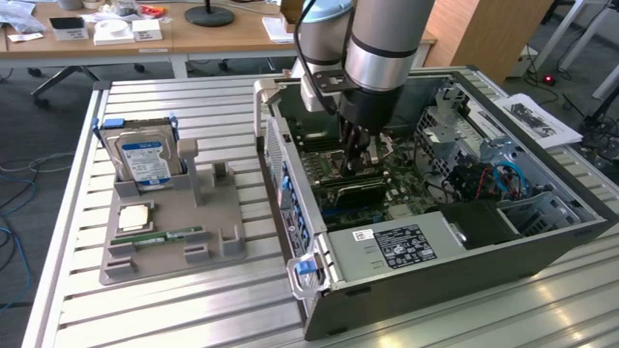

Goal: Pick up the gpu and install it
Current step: 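Press down on the gpu until it lock into place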

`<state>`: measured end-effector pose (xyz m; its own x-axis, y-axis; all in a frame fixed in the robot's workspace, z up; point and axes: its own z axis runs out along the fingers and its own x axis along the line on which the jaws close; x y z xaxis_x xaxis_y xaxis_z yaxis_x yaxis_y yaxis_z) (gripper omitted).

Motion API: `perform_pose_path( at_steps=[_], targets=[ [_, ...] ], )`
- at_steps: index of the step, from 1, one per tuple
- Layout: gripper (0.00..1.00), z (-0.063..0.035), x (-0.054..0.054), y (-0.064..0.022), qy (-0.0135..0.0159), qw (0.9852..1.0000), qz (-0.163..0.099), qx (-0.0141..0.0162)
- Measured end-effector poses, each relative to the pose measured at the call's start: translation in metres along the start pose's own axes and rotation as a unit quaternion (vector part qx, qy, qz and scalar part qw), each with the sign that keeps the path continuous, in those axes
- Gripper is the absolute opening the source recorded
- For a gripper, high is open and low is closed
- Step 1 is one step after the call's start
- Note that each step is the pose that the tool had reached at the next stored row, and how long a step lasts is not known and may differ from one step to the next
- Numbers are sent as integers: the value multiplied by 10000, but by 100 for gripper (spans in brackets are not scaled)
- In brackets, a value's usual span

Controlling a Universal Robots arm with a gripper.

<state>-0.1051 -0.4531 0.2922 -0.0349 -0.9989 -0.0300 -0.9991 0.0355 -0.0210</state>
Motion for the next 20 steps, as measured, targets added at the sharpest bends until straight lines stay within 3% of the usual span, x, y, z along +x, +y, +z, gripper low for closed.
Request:
perform_pose_path(
  at_steps=[2,8,12,15,16,20],
  targets=[
    [11,-41,-1,-1,0,10000,0,0],
    [11,-42,-1,-8,0,10000,-2,0],
    [11,-39,-6,-134,0,10000,0,0],
    [11,-40,-7,-151,0,10000,0,0],
    [11,-167,-18,-163,0,10000,0,1],
    [11,-168,-18,-162,-1,10000,0,0]
  ],
)
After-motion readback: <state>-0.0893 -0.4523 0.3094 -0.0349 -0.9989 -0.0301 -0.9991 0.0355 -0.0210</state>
